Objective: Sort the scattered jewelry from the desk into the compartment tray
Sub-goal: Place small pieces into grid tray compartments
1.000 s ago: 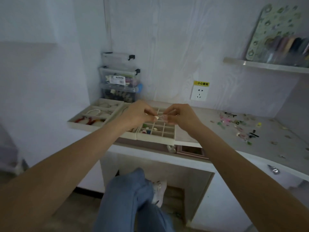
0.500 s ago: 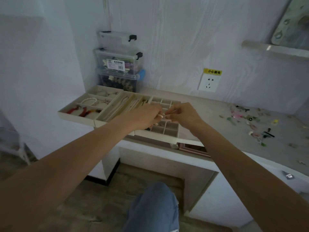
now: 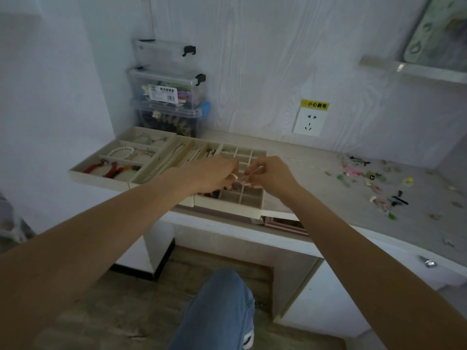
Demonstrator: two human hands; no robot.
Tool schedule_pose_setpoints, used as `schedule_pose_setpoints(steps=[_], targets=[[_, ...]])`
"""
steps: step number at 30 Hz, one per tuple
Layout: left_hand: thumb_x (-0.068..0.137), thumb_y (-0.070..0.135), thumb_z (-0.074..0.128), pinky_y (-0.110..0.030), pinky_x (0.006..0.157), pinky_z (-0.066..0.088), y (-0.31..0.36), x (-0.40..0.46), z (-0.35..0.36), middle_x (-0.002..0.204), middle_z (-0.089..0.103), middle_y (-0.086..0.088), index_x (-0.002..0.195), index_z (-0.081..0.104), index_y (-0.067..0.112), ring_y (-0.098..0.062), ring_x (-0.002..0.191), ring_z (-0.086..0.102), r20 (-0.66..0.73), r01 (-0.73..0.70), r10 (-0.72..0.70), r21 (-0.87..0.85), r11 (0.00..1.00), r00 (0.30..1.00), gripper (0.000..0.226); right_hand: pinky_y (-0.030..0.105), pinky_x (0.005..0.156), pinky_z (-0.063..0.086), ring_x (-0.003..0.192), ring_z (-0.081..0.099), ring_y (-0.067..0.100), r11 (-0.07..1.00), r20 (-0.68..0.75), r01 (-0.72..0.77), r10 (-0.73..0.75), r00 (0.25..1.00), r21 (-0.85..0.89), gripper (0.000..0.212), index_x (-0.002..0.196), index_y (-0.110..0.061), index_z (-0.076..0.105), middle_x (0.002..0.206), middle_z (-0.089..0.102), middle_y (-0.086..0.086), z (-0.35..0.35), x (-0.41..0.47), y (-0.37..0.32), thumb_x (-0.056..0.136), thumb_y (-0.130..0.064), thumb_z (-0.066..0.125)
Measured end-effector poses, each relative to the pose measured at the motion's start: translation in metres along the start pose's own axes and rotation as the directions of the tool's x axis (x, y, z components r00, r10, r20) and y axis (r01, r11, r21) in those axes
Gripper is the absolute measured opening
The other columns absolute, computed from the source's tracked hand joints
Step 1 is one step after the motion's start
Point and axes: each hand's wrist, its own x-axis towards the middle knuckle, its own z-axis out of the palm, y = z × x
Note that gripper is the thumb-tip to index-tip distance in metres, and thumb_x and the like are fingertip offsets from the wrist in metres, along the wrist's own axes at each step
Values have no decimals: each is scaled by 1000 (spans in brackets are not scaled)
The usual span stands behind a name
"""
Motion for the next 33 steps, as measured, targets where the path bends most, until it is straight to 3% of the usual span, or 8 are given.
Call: schedule_pose_setpoints(steps=[6, 9, 12, 17, 19, 23, 27, 33], targets=[[93, 23, 55, -38, 86, 50, -8, 1, 1, 108, 64, -4, 110, 60, 15, -18, 94, 61, 33, -18, 20, -57, 998, 999, 19, 27, 77, 58, 72, 68, 17, 998, -7, 19, -19, 1000, -61, 12, 79, -5, 67, 83, 70, 14, 5, 4, 2, 73, -3, 77], [91, 23, 59, -31, 84, 48, -12, 1, 5, 107, 62, -2, 110, 66, 16, -14, 91, 58, 10, -16, 16, -74, 997, 1000, 22, 21, 76, 55, 73, 65, 11, 990, 18, 48, -46, 999, -132, 15, 89, -3, 72, 88, 71, 11, 8, 4, 0, 74, -6, 75], [89, 18, 61, -32, 85, 51, -13, 2, 5, 102, 67, -2, 107, 70, 16, -15, 87, 62, -1, -13, 13, -135, 991, 1000, 20, 17, 81, 44, 91, 62, 12, 951, 33, 103, -97, 995, -292, 21, 100, -9, 73, 97, 70, 5, 12, 5, -7, 80, -7, 69], [87, 17, 63, -26, 82, 48, -9, 4, 5, 101, 66, -5, 106, 66, 10, -17, 91, 63, -4, 36, -38, -168, 985, 999, 20, 9, 59, 35, 99, 63, 21, 900, 42, 108, -100, 994, -422, 15, 96, -3, 71, 102, 69, 11, 18, 12, -11, 82, -7, 67], [86, 14, 64, -26, 83, 48, -9, 5, 5, 102, 65, -5, 104, 67, 10, -18, 93, 63, -12, 42, -45, -182, 982, 999, 18, 13, 62, 37, 101, 62, 22, 867, 85, 120, -90, 992, -484, 17, 99, -4, 72, 105, 69, 9, 20, 16, -14, 85, -9, 64], [85, 12, 65, -25, 80, 47, -8, 9, 4, 101, 66, -6, 102, 69, 7, -19, 92, 62, 15, 92, -91, -177, 980, 996, 18, 26, 87, 45, 100, 63, 23, 817, 111, 129, -81, 991, -562, 19, 99, -4, 73, 104, 69, 10, 24, 22, -12, 86, -10, 60], [85, 13, 65, -24, 76, 47, -6, 13, 4, 99, 69, -9, 100, 70, 4, -20, 91, 64, 41, 134, -128, -184, 974, 991, 18, 31, 82, 52, 88, 65, 23, 817, 42, 117, -113, 993, -564, 10, 86, -4, 74, 91, 70, 12, 29, 24, -4, 80, -9, 69], [83, 17, 69, -26, 74, 47, -11, 17, 5, 98, 70, -8, 99, 71, 6, -20, 90, 64, 75, 184, -171, -224, 957, 982, 20, 34, 80, 53, 86, 63, 23, 781, 66, 129, -112, 992, -611, 9, 88, -8, 72, 94, 67, 11, 32, 23, -3, 83, -8, 66]])
